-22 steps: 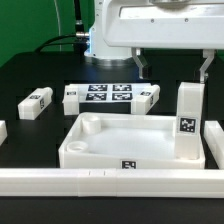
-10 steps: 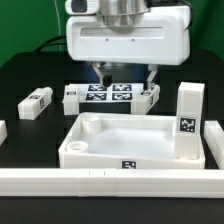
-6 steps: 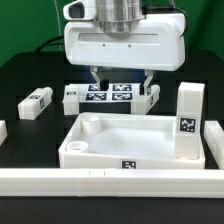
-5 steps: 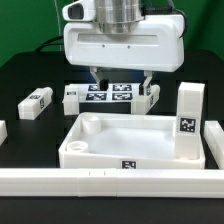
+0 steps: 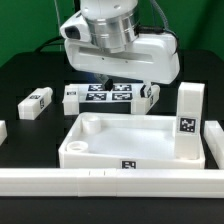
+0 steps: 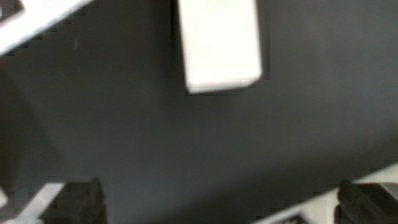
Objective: Assemble desk
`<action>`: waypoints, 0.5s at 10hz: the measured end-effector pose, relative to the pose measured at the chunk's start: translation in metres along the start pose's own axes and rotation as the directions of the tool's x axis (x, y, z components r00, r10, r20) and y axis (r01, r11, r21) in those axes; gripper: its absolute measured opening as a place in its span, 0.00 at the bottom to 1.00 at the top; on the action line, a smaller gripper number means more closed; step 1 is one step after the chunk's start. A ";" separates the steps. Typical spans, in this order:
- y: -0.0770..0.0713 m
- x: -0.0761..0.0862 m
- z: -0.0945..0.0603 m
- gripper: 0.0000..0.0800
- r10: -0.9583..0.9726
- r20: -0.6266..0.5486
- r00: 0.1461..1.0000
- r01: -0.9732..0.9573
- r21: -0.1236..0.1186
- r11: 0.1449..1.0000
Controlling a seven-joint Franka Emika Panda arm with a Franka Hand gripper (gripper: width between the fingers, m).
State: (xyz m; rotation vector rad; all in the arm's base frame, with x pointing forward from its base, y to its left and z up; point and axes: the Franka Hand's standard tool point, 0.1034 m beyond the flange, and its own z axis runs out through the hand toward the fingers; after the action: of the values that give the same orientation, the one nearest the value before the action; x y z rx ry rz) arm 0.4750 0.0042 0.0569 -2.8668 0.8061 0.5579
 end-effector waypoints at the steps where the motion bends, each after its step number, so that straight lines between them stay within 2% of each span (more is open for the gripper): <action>1: 0.003 0.004 0.000 0.81 0.003 0.030 1.000 -0.003 -0.004 1.000; 3: 0.011 0.001 0.002 0.81 0.015 0.167 0.986 -0.011 -0.022 1.000; 4: 0.012 0.002 0.005 0.81 -0.003 0.174 0.985 0.007 -0.019 1.000; 5: 0.005 -0.003 0.007 0.81 -0.027 0.148 0.989 0.029 -0.014 0.999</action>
Offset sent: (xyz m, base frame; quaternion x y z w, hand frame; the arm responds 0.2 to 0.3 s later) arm -0.0110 0.0113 -0.0003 0.0438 -0.1077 -0.0404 0.9924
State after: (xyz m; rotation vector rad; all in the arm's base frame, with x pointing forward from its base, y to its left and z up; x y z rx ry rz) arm 0.4675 0.0024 0.0515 -2.8056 0.7405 0.7656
